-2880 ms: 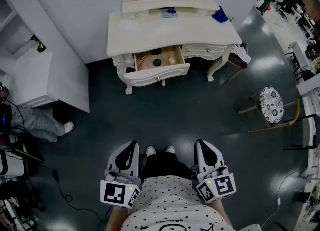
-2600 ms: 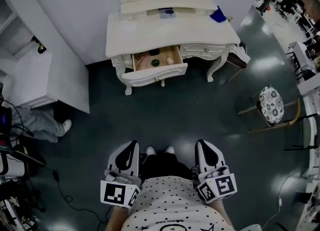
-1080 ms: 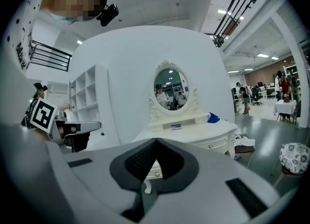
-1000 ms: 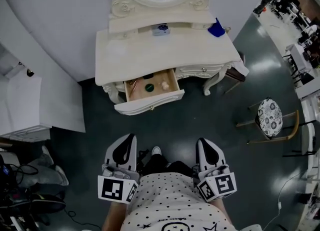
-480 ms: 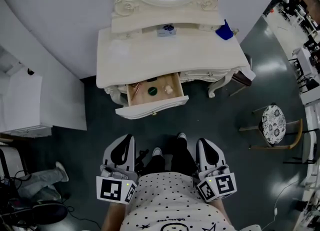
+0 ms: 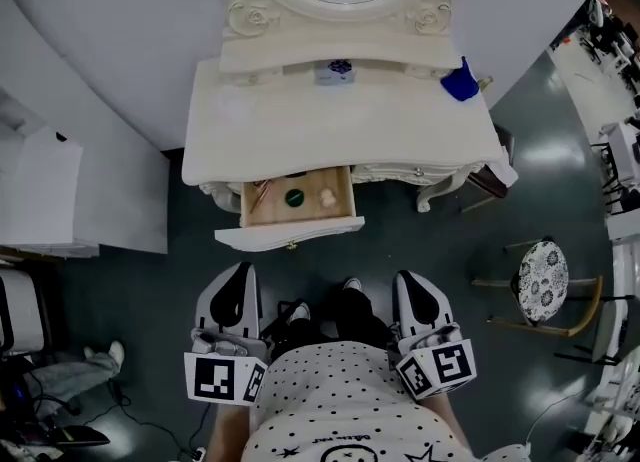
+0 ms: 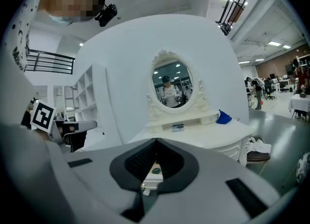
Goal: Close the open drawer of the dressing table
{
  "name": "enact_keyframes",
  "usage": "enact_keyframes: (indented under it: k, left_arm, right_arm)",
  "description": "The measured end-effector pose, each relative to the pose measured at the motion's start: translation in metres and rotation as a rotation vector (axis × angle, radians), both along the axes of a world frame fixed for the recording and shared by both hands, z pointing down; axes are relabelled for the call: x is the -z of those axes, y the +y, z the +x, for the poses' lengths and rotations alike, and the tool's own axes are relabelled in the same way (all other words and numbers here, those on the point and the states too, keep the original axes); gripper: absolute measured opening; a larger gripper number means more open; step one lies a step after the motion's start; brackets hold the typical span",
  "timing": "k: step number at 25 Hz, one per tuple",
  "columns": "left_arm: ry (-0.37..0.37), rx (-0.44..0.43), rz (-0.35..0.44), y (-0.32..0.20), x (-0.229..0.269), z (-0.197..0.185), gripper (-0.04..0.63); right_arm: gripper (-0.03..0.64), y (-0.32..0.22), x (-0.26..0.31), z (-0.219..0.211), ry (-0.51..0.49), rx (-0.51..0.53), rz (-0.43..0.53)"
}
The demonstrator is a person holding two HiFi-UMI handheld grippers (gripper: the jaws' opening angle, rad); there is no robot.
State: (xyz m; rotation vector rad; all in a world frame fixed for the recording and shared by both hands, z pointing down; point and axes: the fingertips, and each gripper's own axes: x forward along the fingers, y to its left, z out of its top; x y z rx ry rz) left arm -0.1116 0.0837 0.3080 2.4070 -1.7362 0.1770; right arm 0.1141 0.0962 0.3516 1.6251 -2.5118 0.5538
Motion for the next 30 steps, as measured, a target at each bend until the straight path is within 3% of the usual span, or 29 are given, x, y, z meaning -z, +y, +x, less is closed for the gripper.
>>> enact_keyframes:
  k: [8, 13, 19, 30]
  left_arm:
    - [-0.024, 0.135, 0.05, -0.031, 0.005, 0.017, 0.011]
    - [-0.005, 0.143, 0.04, -0.037, -0.004, 0.042, 0.011]
    - [0.001, 0.143, 0.005, -0.049, -0.014, 0.048, 0.011]
    - [-0.013, 0.172, 0.018, -0.102, 0.0, 0.013, 0.011]
  right_arm:
    - [0.008, -0.03, -0.005, 0.057, 0.027, 0.042, 0.009]
    - [0.008, -0.039, -0.016, 0.082, 0.032, 0.046, -0.019]
    - [0.008, -0.053, -0.022, 0.081, 0.035, 0.066, -0.04]
    - [0.008, -0.1, -0.004, 0.065, 0.04, 0.04, -0.022]
